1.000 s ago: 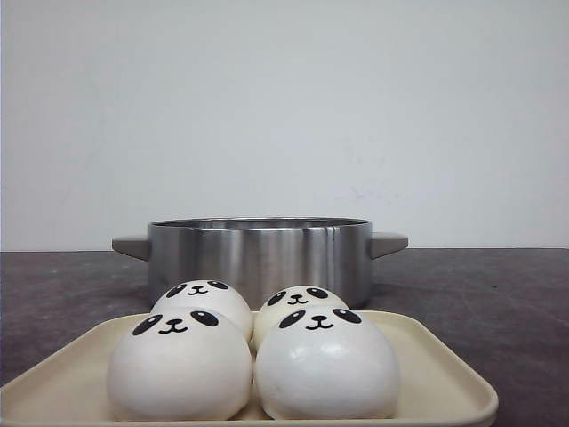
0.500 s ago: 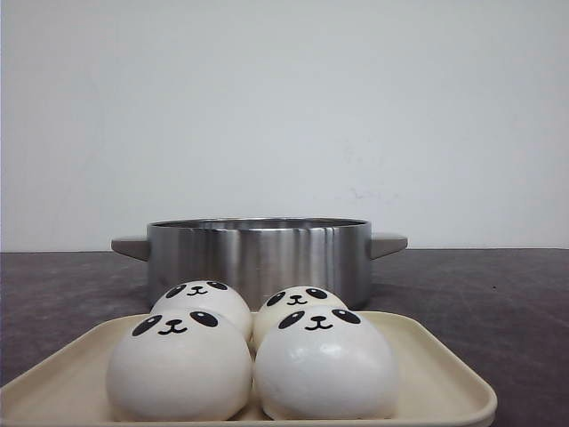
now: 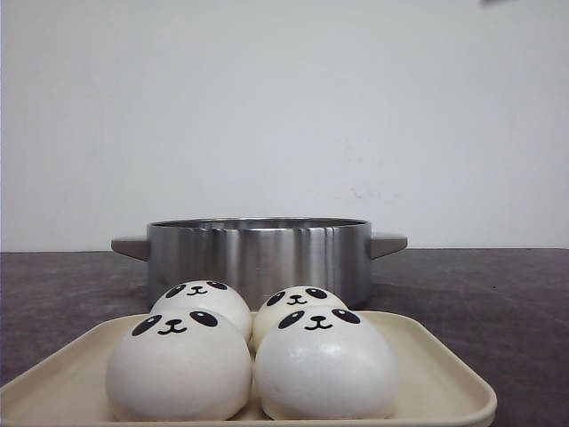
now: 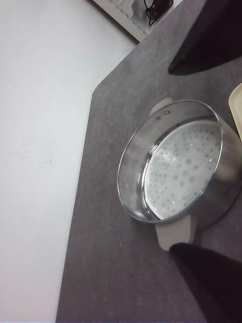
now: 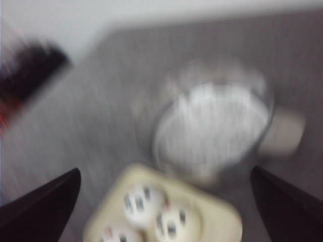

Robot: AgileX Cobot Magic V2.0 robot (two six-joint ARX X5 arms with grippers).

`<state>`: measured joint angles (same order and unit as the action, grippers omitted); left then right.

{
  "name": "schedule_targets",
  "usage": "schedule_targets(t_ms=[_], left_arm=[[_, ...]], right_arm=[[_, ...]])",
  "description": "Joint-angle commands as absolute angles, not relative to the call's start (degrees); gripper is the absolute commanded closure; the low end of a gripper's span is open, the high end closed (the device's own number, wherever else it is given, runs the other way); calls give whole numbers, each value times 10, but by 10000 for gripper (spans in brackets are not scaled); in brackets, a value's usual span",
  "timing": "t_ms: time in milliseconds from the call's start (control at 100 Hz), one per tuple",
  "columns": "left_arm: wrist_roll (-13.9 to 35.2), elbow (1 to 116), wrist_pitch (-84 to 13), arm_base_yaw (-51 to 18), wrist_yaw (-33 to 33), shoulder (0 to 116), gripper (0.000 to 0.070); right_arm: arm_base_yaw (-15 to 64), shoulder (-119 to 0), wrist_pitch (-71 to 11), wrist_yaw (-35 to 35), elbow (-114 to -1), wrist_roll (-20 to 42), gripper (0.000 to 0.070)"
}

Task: Steam buns
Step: 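Reach the right gripper down and grasp the farther panda bun nearest it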

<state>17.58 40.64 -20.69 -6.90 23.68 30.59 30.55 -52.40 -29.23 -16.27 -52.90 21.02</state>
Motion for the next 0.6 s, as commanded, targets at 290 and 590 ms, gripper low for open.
schedule_targets(t_ms=[290, 590], left_arm=[[173, 411, -202, -85, 238, 307, 27], [174, 411, -202, -109, 238, 307, 27]], right_arm=[[447, -794, -402, -70, -600, 256, 97], [447, -914, -361, -75, -615, 262, 97]])
